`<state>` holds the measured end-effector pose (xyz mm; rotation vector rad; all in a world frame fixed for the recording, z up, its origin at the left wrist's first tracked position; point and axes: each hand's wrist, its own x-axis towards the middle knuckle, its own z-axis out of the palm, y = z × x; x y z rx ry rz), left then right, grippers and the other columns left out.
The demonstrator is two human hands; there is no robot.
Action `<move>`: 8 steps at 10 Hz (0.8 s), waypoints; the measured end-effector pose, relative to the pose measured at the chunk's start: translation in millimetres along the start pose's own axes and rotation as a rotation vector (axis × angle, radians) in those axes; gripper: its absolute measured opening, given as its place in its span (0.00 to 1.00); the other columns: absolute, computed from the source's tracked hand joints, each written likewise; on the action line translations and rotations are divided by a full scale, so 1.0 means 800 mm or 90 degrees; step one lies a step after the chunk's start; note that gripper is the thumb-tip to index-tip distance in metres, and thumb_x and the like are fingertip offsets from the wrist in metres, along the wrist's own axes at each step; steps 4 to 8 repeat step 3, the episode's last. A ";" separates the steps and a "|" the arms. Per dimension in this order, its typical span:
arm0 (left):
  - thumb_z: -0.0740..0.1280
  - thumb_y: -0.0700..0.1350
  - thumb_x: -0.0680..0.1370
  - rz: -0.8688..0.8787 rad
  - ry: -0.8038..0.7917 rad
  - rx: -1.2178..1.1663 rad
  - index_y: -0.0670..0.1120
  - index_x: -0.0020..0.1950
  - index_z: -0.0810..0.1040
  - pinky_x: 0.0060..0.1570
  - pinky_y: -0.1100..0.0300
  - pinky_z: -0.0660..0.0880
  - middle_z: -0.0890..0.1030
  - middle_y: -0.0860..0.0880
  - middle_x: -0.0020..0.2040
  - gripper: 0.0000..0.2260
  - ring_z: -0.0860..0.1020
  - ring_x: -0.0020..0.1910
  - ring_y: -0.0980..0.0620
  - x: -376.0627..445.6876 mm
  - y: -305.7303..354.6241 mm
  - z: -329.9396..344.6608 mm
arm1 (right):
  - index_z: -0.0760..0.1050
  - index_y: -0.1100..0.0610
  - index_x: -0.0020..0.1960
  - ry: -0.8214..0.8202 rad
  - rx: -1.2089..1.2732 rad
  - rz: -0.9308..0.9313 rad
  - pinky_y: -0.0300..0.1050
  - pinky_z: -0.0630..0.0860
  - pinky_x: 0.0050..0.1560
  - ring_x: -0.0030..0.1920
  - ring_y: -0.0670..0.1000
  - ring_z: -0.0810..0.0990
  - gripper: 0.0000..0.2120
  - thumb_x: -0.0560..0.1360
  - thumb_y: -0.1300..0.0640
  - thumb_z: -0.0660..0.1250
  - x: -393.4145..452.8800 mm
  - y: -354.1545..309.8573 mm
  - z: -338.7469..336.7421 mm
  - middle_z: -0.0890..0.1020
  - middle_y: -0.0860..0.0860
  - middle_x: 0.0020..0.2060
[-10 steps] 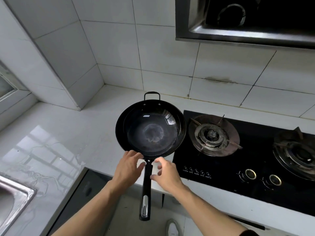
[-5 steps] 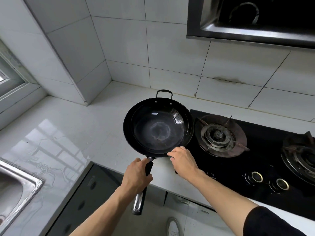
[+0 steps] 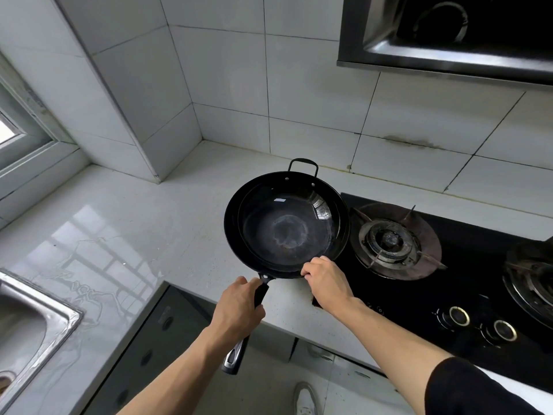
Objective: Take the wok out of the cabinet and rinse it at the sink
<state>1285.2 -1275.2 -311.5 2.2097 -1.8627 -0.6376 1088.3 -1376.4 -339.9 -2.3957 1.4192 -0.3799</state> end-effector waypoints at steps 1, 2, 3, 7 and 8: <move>0.66 0.47 0.74 0.002 0.004 0.005 0.53 0.69 0.70 0.46 0.58 0.74 0.74 0.49 0.52 0.23 0.75 0.47 0.48 0.001 -0.001 0.001 | 0.81 0.57 0.51 -0.019 0.001 0.008 0.44 0.75 0.47 0.50 0.52 0.75 0.08 0.77 0.63 0.65 0.002 0.003 0.001 0.81 0.51 0.45; 0.65 0.49 0.75 -0.004 -0.017 0.042 0.55 0.70 0.68 0.42 0.57 0.73 0.74 0.50 0.54 0.23 0.75 0.47 0.49 -0.003 0.004 -0.008 | 0.79 0.55 0.57 -0.076 0.032 0.008 0.46 0.74 0.55 0.55 0.51 0.74 0.10 0.76 0.58 0.67 0.002 -0.004 -0.017 0.78 0.50 0.51; 0.65 0.54 0.77 0.017 0.009 0.059 0.55 0.71 0.66 0.46 0.54 0.75 0.75 0.50 0.56 0.23 0.76 0.53 0.48 0.004 0.007 -0.028 | 0.74 0.53 0.64 -0.089 0.079 -0.013 0.45 0.70 0.62 0.59 0.50 0.72 0.18 0.75 0.53 0.68 0.003 -0.007 -0.041 0.76 0.49 0.57; 0.65 0.54 0.77 0.017 0.009 0.059 0.55 0.71 0.66 0.46 0.54 0.75 0.75 0.50 0.56 0.23 0.76 0.53 0.48 0.004 0.007 -0.028 | 0.74 0.53 0.64 -0.089 0.079 -0.013 0.45 0.70 0.62 0.59 0.50 0.72 0.18 0.75 0.53 0.68 0.003 -0.007 -0.041 0.76 0.49 0.57; 0.65 0.54 0.77 0.017 0.009 0.059 0.55 0.71 0.66 0.46 0.54 0.75 0.75 0.50 0.56 0.23 0.76 0.53 0.48 0.004 0.007 -0.028 | 0.74 0.53 0.64 -0.089 0.079 -0.013 0.45 0.70 0.62 0.59 0.50 0.72 0.18 0.75 0.53 0.68 0.003 -0.007 -0.041 0.76 0.49 0.57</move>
